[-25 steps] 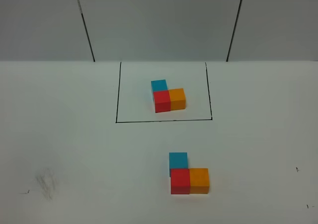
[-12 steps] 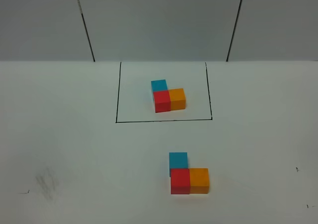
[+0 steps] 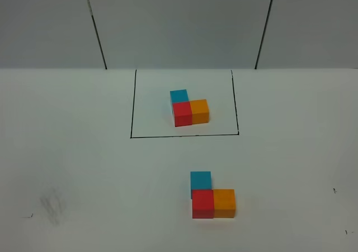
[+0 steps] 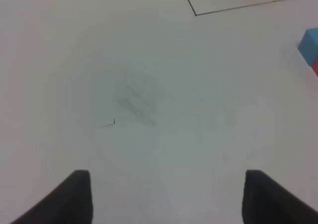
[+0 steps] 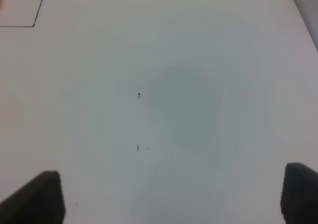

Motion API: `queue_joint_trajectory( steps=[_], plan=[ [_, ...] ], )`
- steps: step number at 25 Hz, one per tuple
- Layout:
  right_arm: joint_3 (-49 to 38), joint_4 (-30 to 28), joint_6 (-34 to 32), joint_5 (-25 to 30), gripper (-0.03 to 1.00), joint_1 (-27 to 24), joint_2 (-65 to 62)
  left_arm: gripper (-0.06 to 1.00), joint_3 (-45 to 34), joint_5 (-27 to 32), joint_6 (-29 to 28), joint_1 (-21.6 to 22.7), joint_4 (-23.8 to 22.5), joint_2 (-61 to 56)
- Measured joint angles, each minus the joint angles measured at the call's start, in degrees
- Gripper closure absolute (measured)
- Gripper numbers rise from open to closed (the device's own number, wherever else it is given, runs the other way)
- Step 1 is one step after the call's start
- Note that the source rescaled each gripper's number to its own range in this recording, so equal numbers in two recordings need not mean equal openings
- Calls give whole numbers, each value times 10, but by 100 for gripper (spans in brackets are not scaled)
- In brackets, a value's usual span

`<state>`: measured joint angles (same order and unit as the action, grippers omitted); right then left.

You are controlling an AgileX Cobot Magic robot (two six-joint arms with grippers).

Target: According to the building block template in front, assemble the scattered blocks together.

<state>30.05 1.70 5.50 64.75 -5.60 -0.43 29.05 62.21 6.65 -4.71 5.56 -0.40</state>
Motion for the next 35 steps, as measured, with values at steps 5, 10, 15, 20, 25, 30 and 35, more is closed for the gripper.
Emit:
queue_joint_trajectory(
  steps=[5,10,15,20,25,30,35],
  plan=[
    [0,5,1,0,19,0,0,41,0,0,-1,0,0,0],
    [0,6,1,0,27,0,0,41,0,0,-1,0,0,0],
    [0,6,1,-2,35,0,0,41,0,0,-1,0,0,0],
    [0,6,1,-47,43,0,0,41,0,0,-1,0,0,0],
    [0,6,1,-60,51,0,0,41,0,0,-1,0,0,0],
    [0,6,1,-62,60,-18,0,41,0,0,-1,0,0,0],
    [0,6,1,-62,68,-64,0,41,0,0,-1,0,0,0]
  ],
)
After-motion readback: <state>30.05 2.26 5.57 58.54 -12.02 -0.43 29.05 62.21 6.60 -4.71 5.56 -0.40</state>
